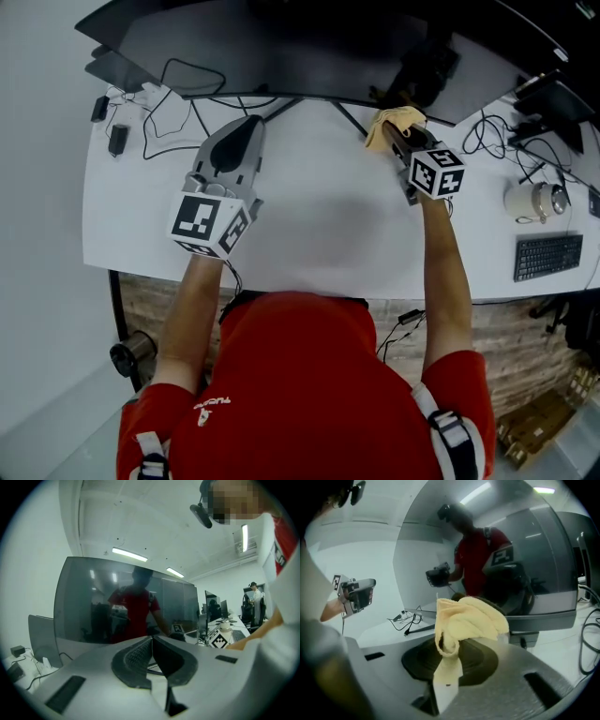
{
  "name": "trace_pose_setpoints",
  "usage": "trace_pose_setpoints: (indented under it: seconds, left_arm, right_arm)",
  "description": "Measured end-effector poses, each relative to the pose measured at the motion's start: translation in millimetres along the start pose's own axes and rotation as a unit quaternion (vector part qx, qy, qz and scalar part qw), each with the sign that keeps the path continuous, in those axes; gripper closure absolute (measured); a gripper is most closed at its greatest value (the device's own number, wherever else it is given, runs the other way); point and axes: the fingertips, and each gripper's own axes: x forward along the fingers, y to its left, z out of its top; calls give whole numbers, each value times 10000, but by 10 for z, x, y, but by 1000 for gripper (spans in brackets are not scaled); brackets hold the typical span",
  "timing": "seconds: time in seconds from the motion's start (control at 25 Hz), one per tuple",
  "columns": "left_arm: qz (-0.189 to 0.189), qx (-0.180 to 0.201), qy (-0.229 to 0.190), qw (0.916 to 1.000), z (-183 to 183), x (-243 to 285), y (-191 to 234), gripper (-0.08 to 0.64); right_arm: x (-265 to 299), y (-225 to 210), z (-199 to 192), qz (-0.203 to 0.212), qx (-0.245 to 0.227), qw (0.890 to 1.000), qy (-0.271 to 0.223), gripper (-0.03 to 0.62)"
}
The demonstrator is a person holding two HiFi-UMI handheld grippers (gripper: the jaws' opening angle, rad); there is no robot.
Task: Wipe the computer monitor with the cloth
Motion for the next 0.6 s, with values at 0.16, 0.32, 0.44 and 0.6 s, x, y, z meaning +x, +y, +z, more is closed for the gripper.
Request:
trace_pose_setpoints:
  seconds: [0.16, 0.32, 0.44, 0.6]
  left_arm:
    - [45, -50, -15, 10000, -17, -71, 177, 551]
    - [102, -96, -27, 9999, -39, -150, 351, 551]
    - [161, -120, -26, 9998, -53, -230, 497, 551]
    - [270, -146, -18, 9995, -76, -356, 740, 551]
  right_arm:
    - [171, 186, 24, 93, 42, 9999, 11, 512]
    - [371, 397, 49, 224, 37, 9997, 31, 514]
    - [529, 563, 75, 324, 28, 9995, 43, 514]
    - [759, 809, 103, 466, 39, 9989, 52, 512]
